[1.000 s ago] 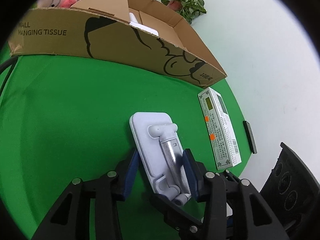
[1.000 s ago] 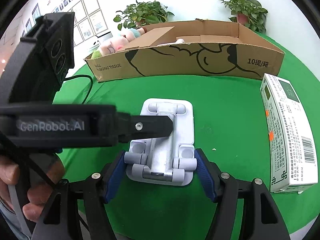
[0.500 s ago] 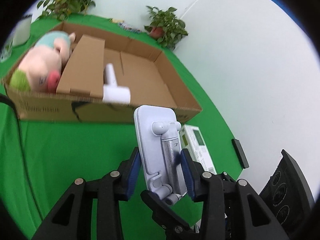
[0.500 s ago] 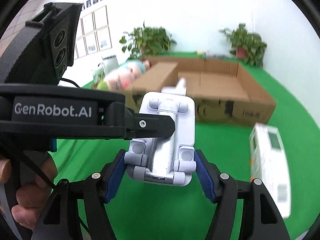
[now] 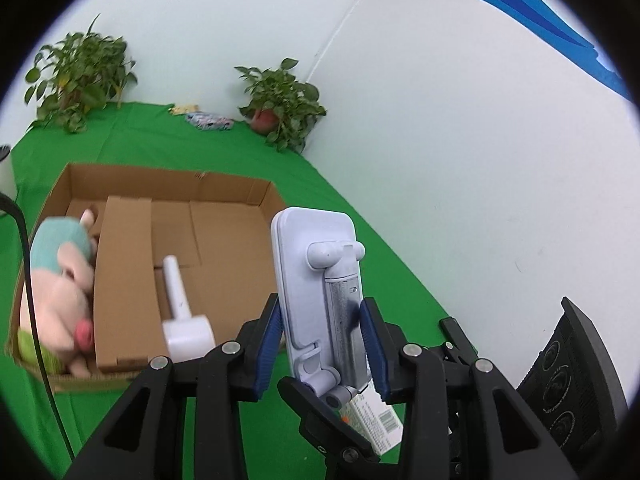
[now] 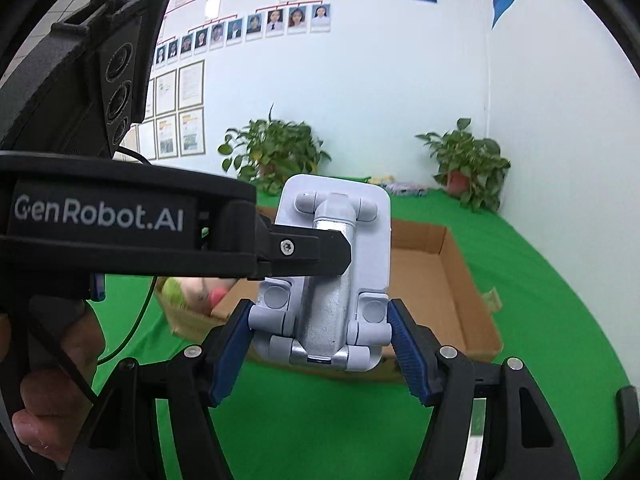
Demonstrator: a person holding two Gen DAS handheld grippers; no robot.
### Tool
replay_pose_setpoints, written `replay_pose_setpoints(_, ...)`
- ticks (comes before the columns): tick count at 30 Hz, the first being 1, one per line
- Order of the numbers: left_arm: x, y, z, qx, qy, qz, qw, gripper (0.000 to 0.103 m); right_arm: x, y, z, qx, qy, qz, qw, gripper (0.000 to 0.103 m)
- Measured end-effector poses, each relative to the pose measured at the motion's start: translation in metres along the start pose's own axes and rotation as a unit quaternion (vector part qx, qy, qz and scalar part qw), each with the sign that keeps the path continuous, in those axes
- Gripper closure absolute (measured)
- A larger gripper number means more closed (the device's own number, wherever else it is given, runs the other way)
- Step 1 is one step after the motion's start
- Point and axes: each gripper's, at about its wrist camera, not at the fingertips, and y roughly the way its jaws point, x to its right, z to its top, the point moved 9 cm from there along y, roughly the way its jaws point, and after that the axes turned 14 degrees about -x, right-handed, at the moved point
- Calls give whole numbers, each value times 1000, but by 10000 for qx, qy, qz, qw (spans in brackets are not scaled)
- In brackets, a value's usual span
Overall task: Organize objects
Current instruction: 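Carry the phone stand with both grippers and lower it beside the hair dryer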
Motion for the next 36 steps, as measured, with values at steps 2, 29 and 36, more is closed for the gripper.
replay_pose_setpoints(2, 2, 2, 14, -24, 56, 13, 10000, 66, 12, 1, 15, 48, 43, -51, 10000, 39)
replay_pose_setpoints(29, -5, 8, 65, -218, 4, 181, 9996, 66, 20, 6, 87, -205, 185, 128, 9995, 39)
replay_pose_setpoints(36, -10, 25, 72, -458, -40, 212, 9987, 66, 19, 15, 86, -397, 301, 173, 9986, 39)
